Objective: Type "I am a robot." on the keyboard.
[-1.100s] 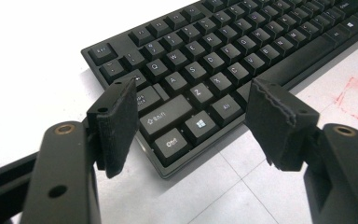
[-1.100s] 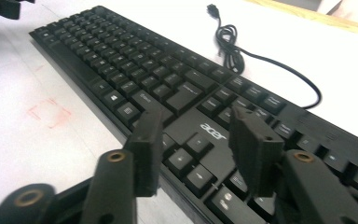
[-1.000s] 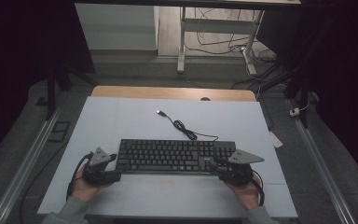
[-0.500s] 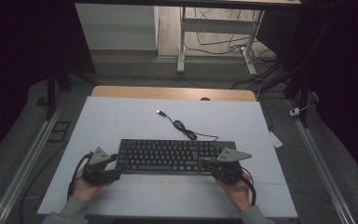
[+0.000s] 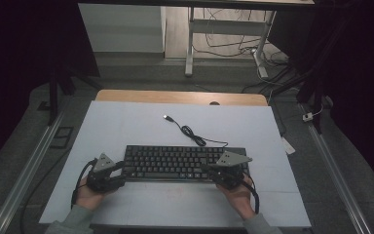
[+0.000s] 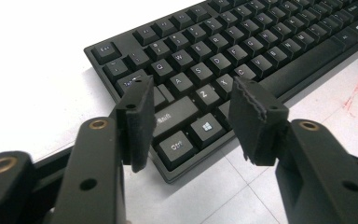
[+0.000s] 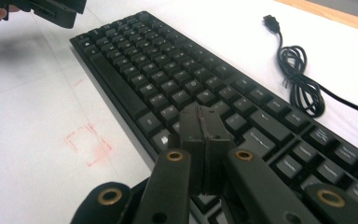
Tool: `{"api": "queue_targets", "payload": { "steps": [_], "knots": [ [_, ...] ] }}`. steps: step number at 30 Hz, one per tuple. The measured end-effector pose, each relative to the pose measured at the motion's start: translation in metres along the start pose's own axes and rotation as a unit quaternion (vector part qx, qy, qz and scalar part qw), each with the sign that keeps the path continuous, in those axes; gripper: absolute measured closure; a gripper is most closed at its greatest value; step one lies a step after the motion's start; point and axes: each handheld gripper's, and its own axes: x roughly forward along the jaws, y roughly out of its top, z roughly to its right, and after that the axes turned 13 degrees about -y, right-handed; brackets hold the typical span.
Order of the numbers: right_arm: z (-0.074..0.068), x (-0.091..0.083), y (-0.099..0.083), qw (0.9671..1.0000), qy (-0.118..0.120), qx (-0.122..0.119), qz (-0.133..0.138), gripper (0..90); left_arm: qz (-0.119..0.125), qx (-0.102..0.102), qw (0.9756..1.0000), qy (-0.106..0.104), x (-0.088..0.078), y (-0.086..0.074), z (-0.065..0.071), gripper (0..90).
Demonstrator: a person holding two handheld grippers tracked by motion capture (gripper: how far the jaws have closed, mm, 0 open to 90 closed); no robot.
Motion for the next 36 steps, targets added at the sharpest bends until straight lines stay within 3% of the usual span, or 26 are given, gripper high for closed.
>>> {"api": "queue_targets", "payload": {
  "steps": [13,23,29,36],
  "knots": [
    [-0.007,0.020,0.011,0.9999,0.015,-0.006,-0.002,89.5,-0.002,0.006,1.0000,-0.004,0.002,0.002,0.001,63.0],
    [-0.010,0.034,0.021,0.9998,0.019,-0.005,0.002,89.5,-0.016,0.016,0.9997,-0.008,0.006,0.003,-0.001,89.0],
    [-0.013,0.041,0.025,0.9996,0.024,-0.011,0.000,89.5,-0.029,0.026,0.9993,0.004,0.012,0.003,-0.003,89.3],
    [-0.017,0.050,0.030,0.9995,0.029,-0.014,0.000,89.5,-0.030,0.022,0.9991,0.021,0.020,0.003,-0.009,89.3]
  ]
}}
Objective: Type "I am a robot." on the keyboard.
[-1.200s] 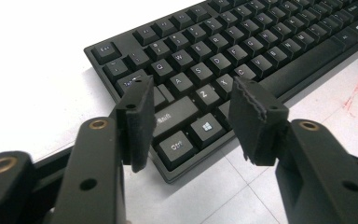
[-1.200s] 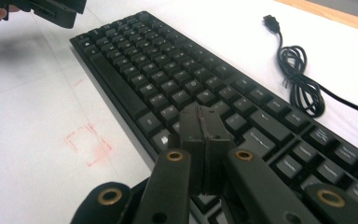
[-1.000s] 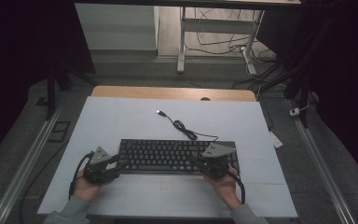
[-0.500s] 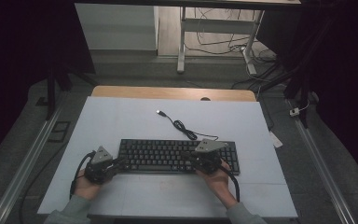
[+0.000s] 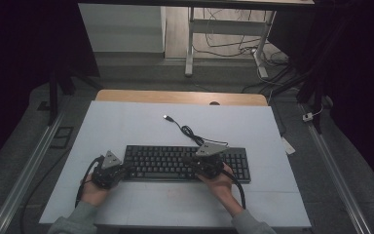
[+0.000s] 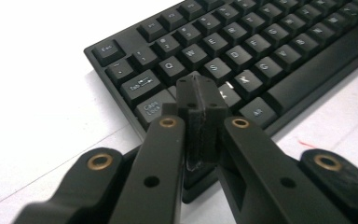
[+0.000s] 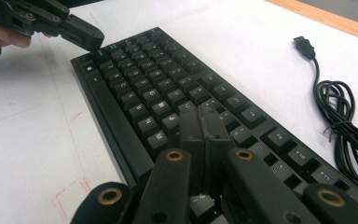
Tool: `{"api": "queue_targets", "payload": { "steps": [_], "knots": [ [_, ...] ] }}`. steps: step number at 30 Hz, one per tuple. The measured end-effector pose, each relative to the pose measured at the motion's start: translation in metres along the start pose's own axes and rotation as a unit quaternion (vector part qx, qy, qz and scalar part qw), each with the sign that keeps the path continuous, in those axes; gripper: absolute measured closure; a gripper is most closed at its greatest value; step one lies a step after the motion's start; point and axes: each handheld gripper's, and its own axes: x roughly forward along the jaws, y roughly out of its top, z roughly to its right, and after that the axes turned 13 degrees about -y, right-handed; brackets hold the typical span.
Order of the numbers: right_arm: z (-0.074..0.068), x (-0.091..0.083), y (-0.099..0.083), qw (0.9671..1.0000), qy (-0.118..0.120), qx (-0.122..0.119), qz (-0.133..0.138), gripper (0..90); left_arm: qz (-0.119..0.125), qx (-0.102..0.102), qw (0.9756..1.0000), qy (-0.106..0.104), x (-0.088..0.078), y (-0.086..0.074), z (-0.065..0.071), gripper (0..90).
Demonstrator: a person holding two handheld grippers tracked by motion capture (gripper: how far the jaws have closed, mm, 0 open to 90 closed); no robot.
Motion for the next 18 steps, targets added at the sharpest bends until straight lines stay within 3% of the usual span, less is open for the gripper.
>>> {"api": "queue_targets", "payload": {
  "steps": [18],
  "knots": [
    [-0.003,0.022,0.006,0.9997,0.000,-0.004,-0.023,89.4,-0.014,-0.002,0.9999,0.001,0.006,-0.001,-0.003,89.2]
  ]
}}
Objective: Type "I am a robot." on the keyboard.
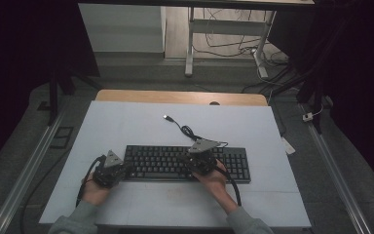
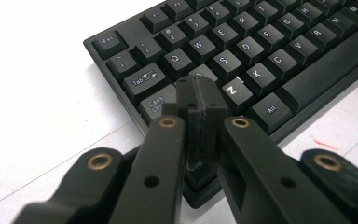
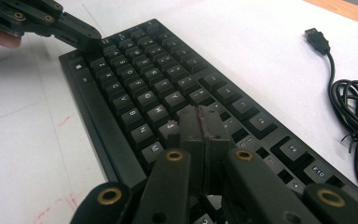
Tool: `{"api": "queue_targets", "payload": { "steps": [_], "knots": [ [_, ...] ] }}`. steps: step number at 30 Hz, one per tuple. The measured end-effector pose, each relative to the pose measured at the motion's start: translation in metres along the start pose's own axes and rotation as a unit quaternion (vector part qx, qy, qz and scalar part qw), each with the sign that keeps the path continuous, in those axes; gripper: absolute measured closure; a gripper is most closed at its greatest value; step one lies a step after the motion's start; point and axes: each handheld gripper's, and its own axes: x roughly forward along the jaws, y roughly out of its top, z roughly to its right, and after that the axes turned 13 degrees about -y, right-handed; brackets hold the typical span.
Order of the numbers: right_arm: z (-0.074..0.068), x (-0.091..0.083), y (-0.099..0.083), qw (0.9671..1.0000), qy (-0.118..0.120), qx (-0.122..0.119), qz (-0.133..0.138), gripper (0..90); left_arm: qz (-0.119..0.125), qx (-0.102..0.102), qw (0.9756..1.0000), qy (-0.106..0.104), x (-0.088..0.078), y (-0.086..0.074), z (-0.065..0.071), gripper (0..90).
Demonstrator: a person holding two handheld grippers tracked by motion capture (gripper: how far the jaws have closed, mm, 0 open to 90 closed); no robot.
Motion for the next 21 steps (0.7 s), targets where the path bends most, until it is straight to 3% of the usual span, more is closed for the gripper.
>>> {"api": "queue_targets", "payload": {
  "steps": [21],
  "knots": [
    [-0.004,0.026,0.007,0.9994,-0.006,-0.009,-0.033,88.9,-0.008,0.002,1.0000,-0.002,0.002,0.000,0.000,89.3]
  ]
}}
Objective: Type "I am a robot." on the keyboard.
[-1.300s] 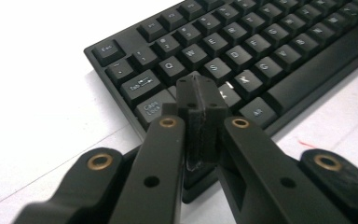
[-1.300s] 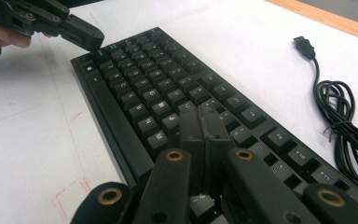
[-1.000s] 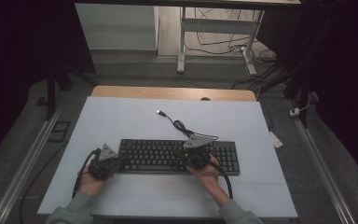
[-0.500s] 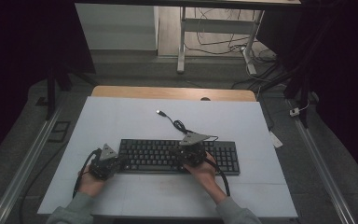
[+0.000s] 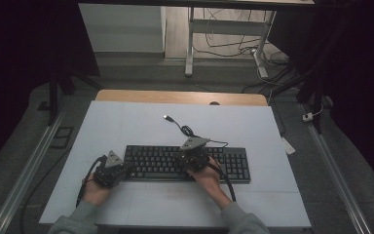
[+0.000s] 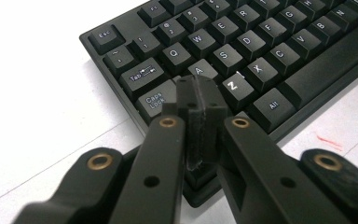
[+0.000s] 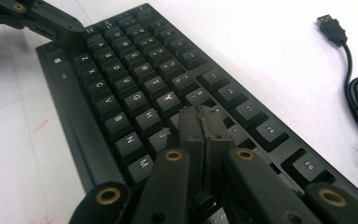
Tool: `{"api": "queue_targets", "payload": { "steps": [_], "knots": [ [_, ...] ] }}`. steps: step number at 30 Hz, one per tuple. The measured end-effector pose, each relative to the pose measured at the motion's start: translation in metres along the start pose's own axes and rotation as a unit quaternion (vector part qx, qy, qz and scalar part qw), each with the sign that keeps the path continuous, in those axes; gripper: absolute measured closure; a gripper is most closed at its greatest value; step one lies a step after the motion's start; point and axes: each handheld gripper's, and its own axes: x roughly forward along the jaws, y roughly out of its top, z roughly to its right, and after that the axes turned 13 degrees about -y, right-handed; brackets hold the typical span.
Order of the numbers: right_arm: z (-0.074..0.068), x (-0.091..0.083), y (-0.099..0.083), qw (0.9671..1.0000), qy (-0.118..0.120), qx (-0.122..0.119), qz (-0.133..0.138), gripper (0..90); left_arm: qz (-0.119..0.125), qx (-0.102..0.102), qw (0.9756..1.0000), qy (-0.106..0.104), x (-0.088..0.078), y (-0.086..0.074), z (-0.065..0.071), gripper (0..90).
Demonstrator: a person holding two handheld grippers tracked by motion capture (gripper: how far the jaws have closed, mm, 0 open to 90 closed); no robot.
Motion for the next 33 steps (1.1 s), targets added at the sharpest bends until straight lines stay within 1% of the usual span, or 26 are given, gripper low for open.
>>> {"api": "queue_targets", "payload": {
  "steps": [5,6,8,15,19,20,22,24,26,28,30,33],
  "knots": [
    [-0.001,0.007,0.002,1.0000,-0.003,0.001,-0.008,89.1,0.001,0.000,1.0000,-0.001,0.000,0.000,0.000,89.3],
    [-0.001,0.009,0.003,0.9999,-0.006,-0.004,-0.013,89.1,0.001,0.000,1.0000,-0.001,0.000,0.000,0.000,89.3],
    [-0.001,0.011,0.003,0.9998,-0.008,-0.004,-0.016,89.2,0.001,-0.001,1.0000,-0.001,0.000,0.000,0.000,89.3],
    [-0.001,0.014,0.002,0.9996,-0.012,-0.007,-0.026,89.2,0.001,-0.001,1.0000,-0.001,0.000,0.000,0.000,89.3],
    [0.000,0.015,0.002,0.9996,-0.010,-0.006,-0.027,89.5,0.002,-0.001,1.0000,-0.001,0.000,0.000,0.000,89.2],
    [0.000,0.017,0.002,0.9994,-0.010,-0.009,-0.032,89.7,0.002,-0.002,1.0000,-0.001,0.000,0.000,0.000,89.3],
    [-0.001,0.018,0.002,0.9993,-0.010,-0.010,-0.035,89.8,0.002,-0.002,1.0000,-0.001,0.000,0.000,0.000,89.3],
    [0.000,0.018,0.002,0.9993,-0.008,-0.005,-0.035,89.8,0.002,-0.002,1.0000,-0.001,0.000,0.000,0.000,89.3],
    [0.000,0.018,0.003,0.9994,-0.008,-0.007,-0.033,89.8,0.002,-0.002,1.0000,-0.001,0.000,0.000,0.000,89.3],
    [-0.001,0.016,0.003,0.9996,-0.007,-0.004,-0.029,89.8,0.002,-0.002,1.0000,0.001,0.000,0.000,0.000,89.2],
    [0.000,0.011,0.005,0.9998,-0.009,0.002,-0.018,89.8,0.004,-0.002,1.0000,0.002,-0.001,0.000,-0.001,89.3],
    [0.001,0.005,0.006,0.9999,-0.011,0.004,-0.005,89.8,0.010,-0.006,0.9999,0.001,-0.003,0.000,-0.002,89.2]
  ]
}}
